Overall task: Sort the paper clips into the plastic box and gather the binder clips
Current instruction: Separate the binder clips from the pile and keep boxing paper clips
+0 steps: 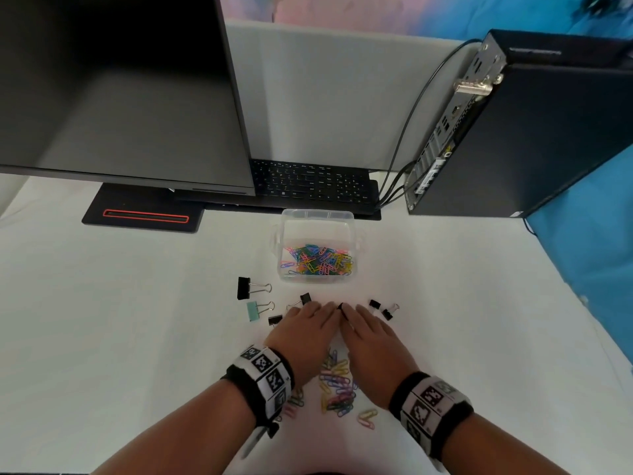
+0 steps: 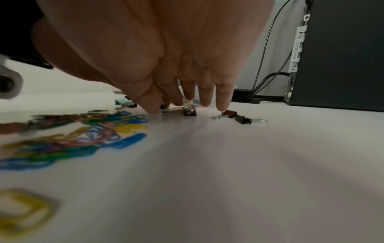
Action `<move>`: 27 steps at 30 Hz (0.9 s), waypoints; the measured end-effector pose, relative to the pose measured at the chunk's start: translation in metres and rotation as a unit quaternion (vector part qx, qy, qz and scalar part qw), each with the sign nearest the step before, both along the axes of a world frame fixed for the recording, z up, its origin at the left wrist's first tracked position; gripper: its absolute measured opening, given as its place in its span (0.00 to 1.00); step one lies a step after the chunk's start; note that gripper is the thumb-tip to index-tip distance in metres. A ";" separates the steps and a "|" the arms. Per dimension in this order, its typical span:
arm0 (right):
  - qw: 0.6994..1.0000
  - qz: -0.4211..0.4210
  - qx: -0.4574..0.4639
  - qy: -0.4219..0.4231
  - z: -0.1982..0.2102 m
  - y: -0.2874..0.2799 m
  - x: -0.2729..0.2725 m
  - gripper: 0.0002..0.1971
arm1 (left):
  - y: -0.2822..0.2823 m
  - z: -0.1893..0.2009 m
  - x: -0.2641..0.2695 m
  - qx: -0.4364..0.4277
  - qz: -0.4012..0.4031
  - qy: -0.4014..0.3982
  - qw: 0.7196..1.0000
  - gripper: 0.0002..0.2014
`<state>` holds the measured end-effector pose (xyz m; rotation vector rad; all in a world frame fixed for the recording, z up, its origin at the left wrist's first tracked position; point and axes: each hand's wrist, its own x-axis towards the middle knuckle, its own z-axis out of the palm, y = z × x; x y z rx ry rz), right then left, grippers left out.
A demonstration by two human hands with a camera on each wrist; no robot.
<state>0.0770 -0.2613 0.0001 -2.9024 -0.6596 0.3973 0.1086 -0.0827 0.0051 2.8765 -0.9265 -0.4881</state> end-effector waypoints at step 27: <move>1.000 -0.012 -0.005 0.014 0.004 -0.037 0.002 0.31 | 0.026 0.007 0.001 0.071 -0.102 -0.054 0.991 0.27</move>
